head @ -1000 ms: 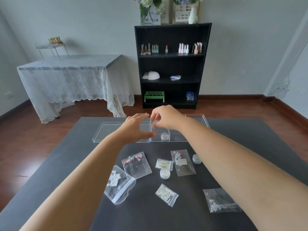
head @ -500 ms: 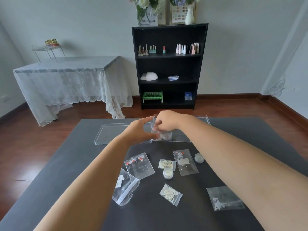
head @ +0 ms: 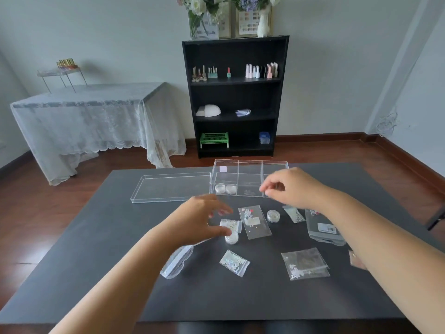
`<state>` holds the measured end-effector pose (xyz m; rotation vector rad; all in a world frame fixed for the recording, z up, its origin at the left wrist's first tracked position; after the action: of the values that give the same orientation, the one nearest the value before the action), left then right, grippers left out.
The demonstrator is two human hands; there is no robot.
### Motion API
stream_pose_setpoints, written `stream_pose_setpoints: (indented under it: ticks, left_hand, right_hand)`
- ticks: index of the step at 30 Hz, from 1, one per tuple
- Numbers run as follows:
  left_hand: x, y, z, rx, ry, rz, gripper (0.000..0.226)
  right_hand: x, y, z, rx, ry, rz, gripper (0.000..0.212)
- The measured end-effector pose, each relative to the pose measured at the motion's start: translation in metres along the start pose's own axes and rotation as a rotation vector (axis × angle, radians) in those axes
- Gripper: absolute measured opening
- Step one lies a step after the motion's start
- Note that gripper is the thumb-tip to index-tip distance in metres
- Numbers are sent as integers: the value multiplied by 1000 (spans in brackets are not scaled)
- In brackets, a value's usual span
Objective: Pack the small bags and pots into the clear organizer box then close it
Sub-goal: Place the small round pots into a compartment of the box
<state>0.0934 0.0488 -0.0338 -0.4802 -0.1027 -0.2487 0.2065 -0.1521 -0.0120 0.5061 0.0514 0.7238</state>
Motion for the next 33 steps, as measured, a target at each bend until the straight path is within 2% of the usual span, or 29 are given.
stream_pose_setpoints:
  ticks: [3,7,10,17,19,22,27,29,33]
  left_hand:
    - [-5,-6,-20,106,110,28,44]
    - [-3,-12,-24,141,113,28,37]
    - [-4,-14,-21,143,91,13,32]
    - [39,-1,50,116,-152,66,27]
    - [65,4,67,145,-174,106,26]
    - [103,8,69,267,-130,146,28]
    - [130,26,43,443,19,298,35]
    - [132,35,35,481,61,337,37]
    - [134,49,29,463,63,384,38]
  right_hand:
    - [-20,-11,-21,-59,108,-40,14]
    - [-25,-14,-36,-137,161,-30,31]
    - [-26,-14,-37,-158,154,-26,33]
    - [-3,14,-1,67,-52,42,21]
    - [17,24,11,138,-125,48,22]
    - [52,34,18,245,-156,14,33]
    - [95,30,-6,310,-57,-76,52]
    - [106,25,-18,259,-14,-85,47]
    - [123,21,-32,70,52,-104,16]
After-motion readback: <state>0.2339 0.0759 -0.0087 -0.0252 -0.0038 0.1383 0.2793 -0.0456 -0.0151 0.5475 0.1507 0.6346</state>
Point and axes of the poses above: each hand's wrist, its own x-axis towards the middle knuckle, its own z-axis out of the back of the hand, y = z × x, the point moved 6 cm from there along x, towards the middle knuckle, and after that the axes turned 2 degrees about -y, right-handed, at the moved point
